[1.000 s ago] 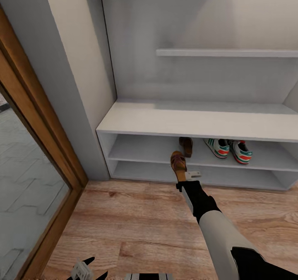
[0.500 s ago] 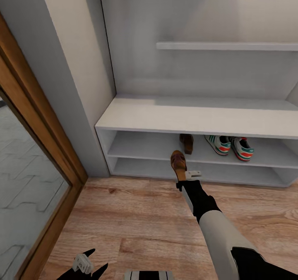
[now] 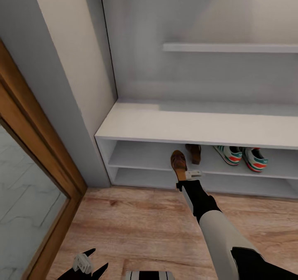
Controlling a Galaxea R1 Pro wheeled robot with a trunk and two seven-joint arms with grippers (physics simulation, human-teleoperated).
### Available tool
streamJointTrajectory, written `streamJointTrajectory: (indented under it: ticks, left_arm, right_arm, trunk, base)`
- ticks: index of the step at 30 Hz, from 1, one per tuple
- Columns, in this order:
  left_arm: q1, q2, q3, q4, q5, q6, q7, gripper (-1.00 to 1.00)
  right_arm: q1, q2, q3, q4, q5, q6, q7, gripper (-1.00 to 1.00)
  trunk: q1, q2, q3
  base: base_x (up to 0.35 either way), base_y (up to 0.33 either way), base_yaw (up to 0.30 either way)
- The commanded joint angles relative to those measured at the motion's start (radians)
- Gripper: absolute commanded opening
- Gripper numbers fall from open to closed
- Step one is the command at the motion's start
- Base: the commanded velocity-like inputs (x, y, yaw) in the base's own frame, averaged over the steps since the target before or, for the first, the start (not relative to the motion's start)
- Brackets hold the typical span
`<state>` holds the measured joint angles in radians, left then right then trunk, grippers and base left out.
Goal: Pick up the two gym shoes and the two sandals from the corridor floor and place them onto the hallstand (shoe rack) in the corridor, making sure they are on the rack and not on the floor. Arrange them so the two gym shoes are next to each other and the two sandals are next to each other.
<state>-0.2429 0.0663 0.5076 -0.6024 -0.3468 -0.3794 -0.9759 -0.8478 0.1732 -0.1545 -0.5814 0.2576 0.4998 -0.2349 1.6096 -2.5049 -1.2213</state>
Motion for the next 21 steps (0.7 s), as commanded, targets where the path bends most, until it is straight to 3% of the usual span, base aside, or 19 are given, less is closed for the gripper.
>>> streamJointTrajectory:
  ticks: [1, 9, 21]
  left_arm:
    - [-0.001, -0.001, 0.006, 0.000, -0.009, -0.005, -0.004, 1.00]
    - [0.000, -0.009, -0.001, 0.000, -0.009, -0.005, -0.001, 1.00]
    - [0.004, -0.011, -0.001, 0.000, -0.009, -0.006, -0.006, 1.00]
  right_arm:
    - [0.000, 0.001, -0.005, -0.001, 0.006, 0.005, 0.000, -1.00]
    - [-0.001, 0.001, -0.008, -0.002, 0.006, 0.005, -0.001, -1.00]
    - [-0.001, 0.001, -0.009, -0.001, 0.006, 0.005, -0.001, -1.00]
  trunk:
    - [0.000, 0.000, -0.001]
    - [0.000, 0.000, -0.001]
    - [0.000, 0.000, -0.001]
  base:
    - [0.305, 0.108, 0.000]
    - [0.303, 0.027, 0.000]
    - [0.126, -0.005, 0.000]
